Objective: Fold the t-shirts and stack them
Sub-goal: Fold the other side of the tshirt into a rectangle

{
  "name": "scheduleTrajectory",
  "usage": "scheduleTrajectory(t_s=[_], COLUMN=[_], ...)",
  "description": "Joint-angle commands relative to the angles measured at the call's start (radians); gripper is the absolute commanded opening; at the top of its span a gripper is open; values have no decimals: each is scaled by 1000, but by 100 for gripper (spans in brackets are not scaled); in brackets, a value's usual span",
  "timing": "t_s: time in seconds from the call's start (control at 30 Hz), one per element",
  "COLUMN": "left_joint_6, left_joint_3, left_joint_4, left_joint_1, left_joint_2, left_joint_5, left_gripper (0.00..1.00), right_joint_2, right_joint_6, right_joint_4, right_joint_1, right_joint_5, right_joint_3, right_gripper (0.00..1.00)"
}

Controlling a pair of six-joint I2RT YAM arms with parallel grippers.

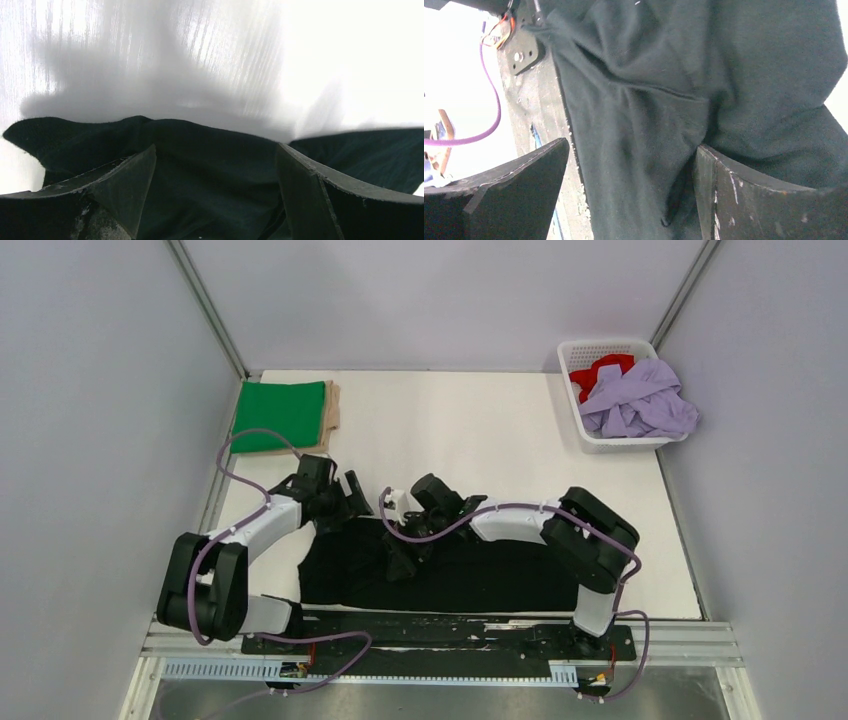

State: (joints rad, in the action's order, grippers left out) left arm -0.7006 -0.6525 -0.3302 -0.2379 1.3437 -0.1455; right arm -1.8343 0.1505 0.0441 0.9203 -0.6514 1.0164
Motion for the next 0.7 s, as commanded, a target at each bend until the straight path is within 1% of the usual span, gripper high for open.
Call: scheduleTrajectory(t_s=[0.0, 0.07, 0.2, 0.3, 0.33, 0.5, 0.6, 0.67], left_joint_6=[19, 22, 25, 22, 23, 25, 28, 28], left_joint_3=[-7, -13, -36, -54, -58, -91, -117, -128], left_joint_4=[54, 53, 34, 26, 21, 4, -26, -32], left_joint_1=[17, 21, 32, 45, 48, 55, 58, 60], left_joint_2=[67, 84, 111, 127, 130, 139, 137, 133], left_joint_5=[39, 43, 62, 79, 80, 91, 118, 129], left_gripper=[97, 97, 96, 96, 96, 96, 96, 96], right_joint_2=[89, 134, 238, 282, 288, 253, 199, 163], right_joint_6=[-73, -86, -123, -131, -135, -145, -145, -134], right_joint_4=[-36, -35, -35, -35, -64, -97, -96, -100], right_joint_1=[67, 92, 152, 169, 169, 169, 169, 167], right_joint_5=[-31, -17, 81, 87, 85, 99, 181, 264], right_joint_3=[-41, -74, -147, -194, -203, -184, -143, -113], right_gripper=[88, 87, 89, 90, 90, 91, 92, 92])
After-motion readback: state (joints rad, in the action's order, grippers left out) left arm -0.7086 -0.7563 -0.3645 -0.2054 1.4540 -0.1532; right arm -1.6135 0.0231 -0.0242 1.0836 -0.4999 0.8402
